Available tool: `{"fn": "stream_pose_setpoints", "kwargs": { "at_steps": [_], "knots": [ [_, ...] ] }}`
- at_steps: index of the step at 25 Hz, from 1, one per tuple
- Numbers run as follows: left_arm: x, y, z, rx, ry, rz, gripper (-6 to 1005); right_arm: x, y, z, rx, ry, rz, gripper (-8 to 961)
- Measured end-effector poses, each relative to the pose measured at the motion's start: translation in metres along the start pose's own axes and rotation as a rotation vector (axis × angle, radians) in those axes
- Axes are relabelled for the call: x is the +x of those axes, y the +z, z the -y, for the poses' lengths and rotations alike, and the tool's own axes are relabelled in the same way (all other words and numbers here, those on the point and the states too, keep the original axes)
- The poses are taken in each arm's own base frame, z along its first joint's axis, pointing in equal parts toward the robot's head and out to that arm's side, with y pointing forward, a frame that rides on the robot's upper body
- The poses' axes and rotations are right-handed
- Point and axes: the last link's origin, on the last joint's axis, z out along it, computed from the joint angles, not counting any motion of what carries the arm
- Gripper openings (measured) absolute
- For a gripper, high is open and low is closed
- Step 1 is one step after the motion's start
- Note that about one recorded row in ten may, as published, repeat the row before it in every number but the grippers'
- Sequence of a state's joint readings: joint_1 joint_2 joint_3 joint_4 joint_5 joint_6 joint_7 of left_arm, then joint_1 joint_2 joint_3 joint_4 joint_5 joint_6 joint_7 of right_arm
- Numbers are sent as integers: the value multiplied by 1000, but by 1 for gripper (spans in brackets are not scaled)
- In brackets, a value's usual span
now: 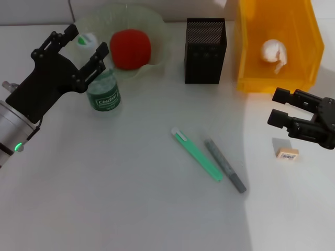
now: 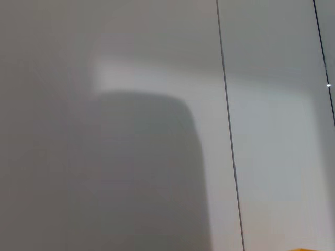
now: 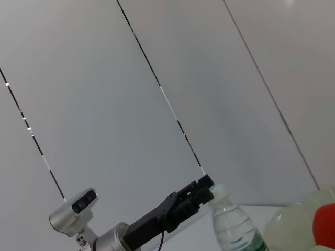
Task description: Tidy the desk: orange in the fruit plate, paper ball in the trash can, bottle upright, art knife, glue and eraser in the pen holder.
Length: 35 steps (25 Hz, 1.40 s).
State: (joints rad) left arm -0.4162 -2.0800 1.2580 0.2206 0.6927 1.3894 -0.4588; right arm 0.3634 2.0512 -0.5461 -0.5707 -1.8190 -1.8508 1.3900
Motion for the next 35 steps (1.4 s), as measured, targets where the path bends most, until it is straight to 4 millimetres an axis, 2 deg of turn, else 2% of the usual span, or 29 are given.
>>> {"fn": "stream_pose_setpoints", "kwargs": {
  "at_steps": [3, 6, 7, 8, 10, 11, 12, 14, 18, 19, 21, 22, 25, 26, 27, 30, 35],
  "knots": [
    [5, -4, 2, 19, -8, -38, 580, 0, 0, 0, -1, -1, 0, 841],
    [21, -19, 8, 75, -46, -167, 711, -1, 0, 0, -3, -2, 2, 841],
    [21, -19, 8, 75, -46, -167, 755, -2, -1, 0, -3, -4, 6, 841],
    [41, -37, 13, 78, -117, -301, 799, -5, -2, 0, 0, -8, 15, 840],
    [51, -44, 17, 30, -169, -345, 819, -14, -7, 2, 7, -18, 32, 840],
    [59, -47, 21, -68, -208, -323, 829, -21, -10, 2, 10, -27, 34, 840],
    [59, -47, 21, -68, -208, -323, 829, -32, -14, 2, 9, -37, 27, 840],
    [63, -46, 23, -225, -234, -227, 829, -55, -18, 2, 14, -51, -17, 840],
    [48, -38, 16, -474, -276, 65, 829, -108, -15, 1, 101, -48, -230, 841],
    [48, -38, 16, -474, -276, 65, 829, -120, -10, 1, 136, -35, -311, 841],
    [35, -31, 5, -602, -280, 239, 828, -137, 5, 0, 220, -18, -510, 841],
    [33, -30, 3, -618, -280, 263, 828, -143, 12, 0, 265, -13, -596, 841],
    [27, -25, -5, -678, -257, 334, 828, -148, 36, 4, 393, 1, -860, 841],
    [25, -24, -7, -690, -251, 350, 828, -142, 52, 8, 427, -5, -973, 841],
    [23, -23, -8, -692, -247, 359, 828, -142, 52, 8, 427, -5, -973, 841],
    [19, -21, -8, -666, -242, 370, 828, -126, 80, 15, 420, -20, -1066, 841],
    [16, -21, -4, -611, -246, 367, 828, -108, 122, 27, 382, -75, -1066, 841]
  ]
}}
